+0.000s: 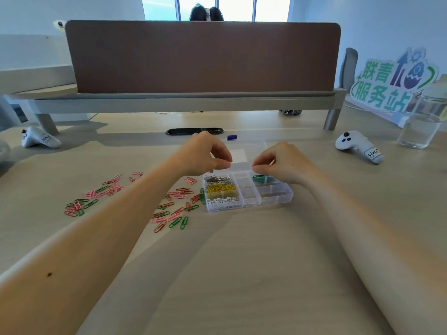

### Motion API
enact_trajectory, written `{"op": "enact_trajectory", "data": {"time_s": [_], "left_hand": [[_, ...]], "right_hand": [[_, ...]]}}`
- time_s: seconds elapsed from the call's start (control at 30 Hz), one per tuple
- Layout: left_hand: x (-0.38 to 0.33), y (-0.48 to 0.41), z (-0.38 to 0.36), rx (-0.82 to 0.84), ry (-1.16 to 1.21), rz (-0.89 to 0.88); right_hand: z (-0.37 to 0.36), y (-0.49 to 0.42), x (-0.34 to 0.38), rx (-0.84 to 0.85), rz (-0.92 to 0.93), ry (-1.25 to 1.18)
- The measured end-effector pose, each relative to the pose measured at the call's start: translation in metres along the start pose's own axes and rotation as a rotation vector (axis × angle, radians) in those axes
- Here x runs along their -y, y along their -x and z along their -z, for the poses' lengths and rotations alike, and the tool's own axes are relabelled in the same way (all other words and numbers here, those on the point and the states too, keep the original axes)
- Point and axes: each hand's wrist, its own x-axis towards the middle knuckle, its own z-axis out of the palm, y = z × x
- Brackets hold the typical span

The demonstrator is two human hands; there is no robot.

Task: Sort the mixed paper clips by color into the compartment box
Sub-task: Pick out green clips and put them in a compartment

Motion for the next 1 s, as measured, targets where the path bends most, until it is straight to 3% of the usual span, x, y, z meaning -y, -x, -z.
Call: {"op": "enact_trajectory", "data": {"time_s": [0.2,0.37,0.47,0.77,1.0], "left_hand": [[0.036,0.038,0.029,-0.063,-0.030,0.095],[0.062,0.074,0.046,0.118,-0.151,0.219],[0.073,0.088,0.051,0.129,-0.156,0.261],[0.094,0.100,0.060,0.126,-0.157,0.309],[0.098,0.108,0.064,0.169,-0.142,0.311]], "right_hand": [[-0.021,-0.003,0.056,0.160,0.208,0.018],[-0.043,-0.011,0.105,0.327,0.311,0.109],[-0.057,-0.020,0.115,0.384,0.280,0.168],[-0.056,-0.029,0.108,0.396,0.194,0.269],[-0.084,-0.035,0.143,0.344,0.304,0.180]]}}
